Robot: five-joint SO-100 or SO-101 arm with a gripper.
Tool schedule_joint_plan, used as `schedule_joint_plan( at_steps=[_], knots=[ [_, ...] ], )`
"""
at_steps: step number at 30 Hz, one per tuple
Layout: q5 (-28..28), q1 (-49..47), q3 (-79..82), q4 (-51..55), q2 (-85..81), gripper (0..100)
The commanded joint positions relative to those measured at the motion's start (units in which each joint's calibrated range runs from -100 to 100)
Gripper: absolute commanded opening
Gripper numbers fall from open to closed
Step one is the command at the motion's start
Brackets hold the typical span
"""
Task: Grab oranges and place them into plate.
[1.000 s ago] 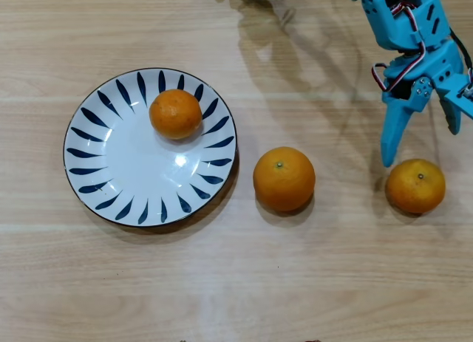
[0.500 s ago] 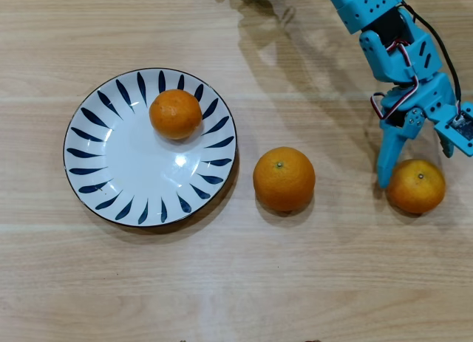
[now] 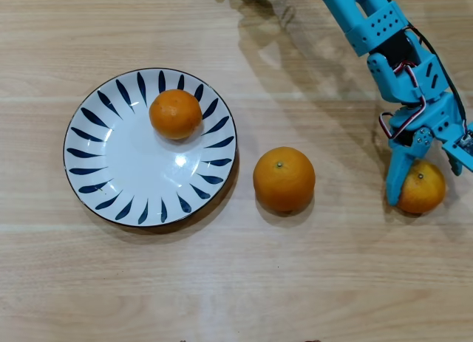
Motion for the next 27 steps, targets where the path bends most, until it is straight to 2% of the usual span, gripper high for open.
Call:
schedule_joint_plan(
  at_steps=[1, 19, 27],
  knots=[
    [-0.2, 1.3, -2.5, -0.8, -0.4, 48],
    [-0.2, 2.6, 0.9, -0.6, -0.3, 34],
    [0.3, 2.8, 1.9, -0.4, -2.7, 34]
  ],
)
